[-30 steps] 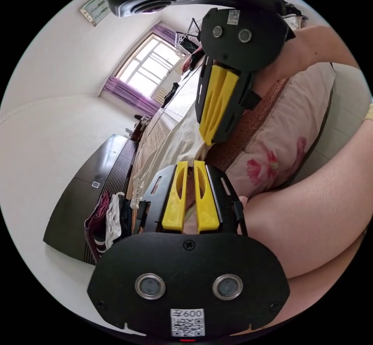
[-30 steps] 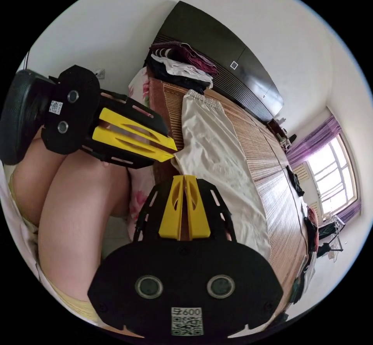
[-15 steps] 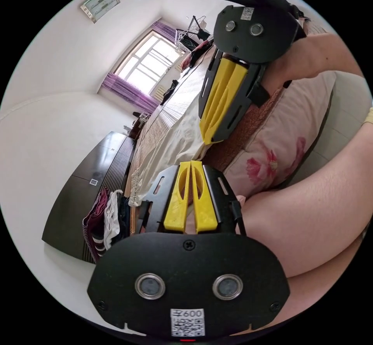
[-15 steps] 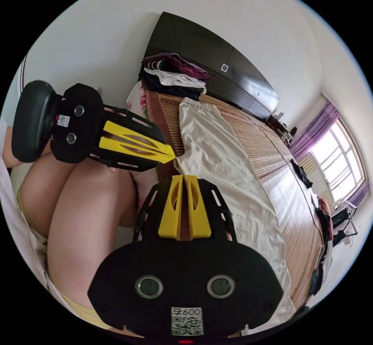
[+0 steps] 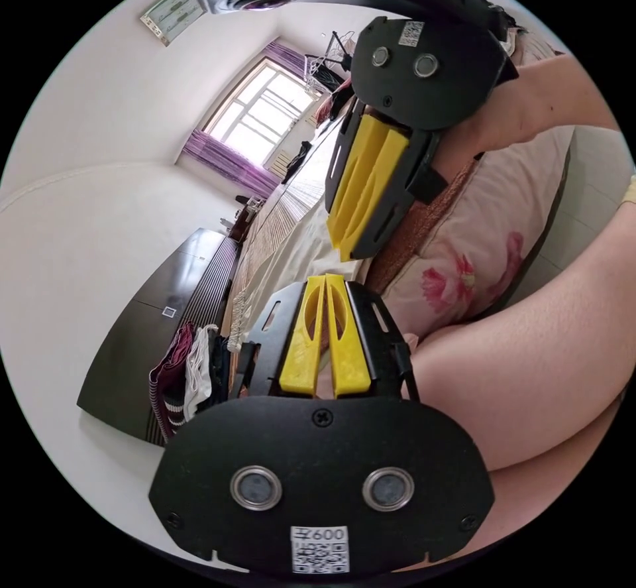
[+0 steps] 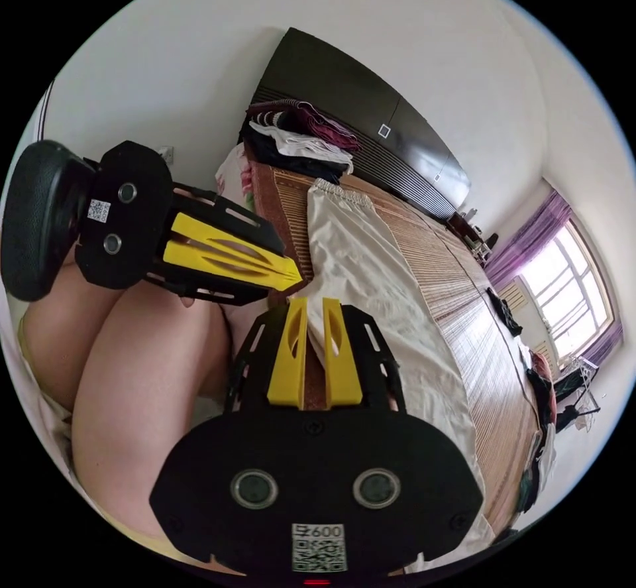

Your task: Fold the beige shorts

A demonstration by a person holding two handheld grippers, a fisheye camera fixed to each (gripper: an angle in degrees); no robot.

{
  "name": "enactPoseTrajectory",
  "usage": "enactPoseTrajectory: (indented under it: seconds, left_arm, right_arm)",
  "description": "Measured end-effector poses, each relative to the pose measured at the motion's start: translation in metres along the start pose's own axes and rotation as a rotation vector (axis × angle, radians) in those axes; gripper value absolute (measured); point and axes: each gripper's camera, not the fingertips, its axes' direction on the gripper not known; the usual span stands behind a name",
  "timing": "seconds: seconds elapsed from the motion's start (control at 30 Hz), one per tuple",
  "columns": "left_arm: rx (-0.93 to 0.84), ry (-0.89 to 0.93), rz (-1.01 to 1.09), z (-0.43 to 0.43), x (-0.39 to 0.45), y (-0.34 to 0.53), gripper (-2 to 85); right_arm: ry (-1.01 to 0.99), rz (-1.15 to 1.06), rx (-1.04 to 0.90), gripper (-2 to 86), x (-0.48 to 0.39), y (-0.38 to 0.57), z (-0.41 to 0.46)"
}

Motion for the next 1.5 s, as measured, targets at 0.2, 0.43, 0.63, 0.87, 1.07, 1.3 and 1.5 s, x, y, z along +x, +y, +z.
enactPoseTrajectory:
  seconds: [0.2, 0.43, 0.63, 0.87, 1.07, 1.3, 1.5]
  left_arm:
    - [-0.020, -0.002, 0.042, 0.006, 0.003, -0.008, 0.8]
    - [-0.009, 0.020, 0.071, 0.006, 0.003, -0.018, 0.9]
    - [-0.010, 0.035, 0.079, 0.011, -0.004, -0.023, 0.8]
    - [-0.027, 0.049, 0.077, 0.022, -0.016, -0.033, 1.0]
    - [-0.017, 0.155, -0.061, 0.032, -0.066, -0.035, 1.4]
    - [0.005, 0.169, -0.051, 0.028, -0.074, -0.033, 1.9]
    - [-0.045, 0.187, -0.046, 0.043, -0.080, -0.034, 1.8]
  right_arm:
    - [-0.042, -0.085, -0.030, -0.5, -0.012, 0.023, 0.008]
    - [-0.023, -0.028, -0.080, -0.8, 0.008, 0.036, 0.030]
    - [-0.088, 0.019, -0.075, -0.9, 0.038, 0.050, 0.030]
    - [-0.082, 0.062, -0.048, -0.8, 0.063, 0.056, 0.025]
    - [-0.068, 0.062, -0.053, -0.8, 0.073, 0.055, 0.026]
    - [-0.062, 0.082, -0.042, -0.8, 0.087, 0.051, 0.022]
    - [-0.060, 0.079, -0.040, -0.8, 0.095, 0.044, 0.019]
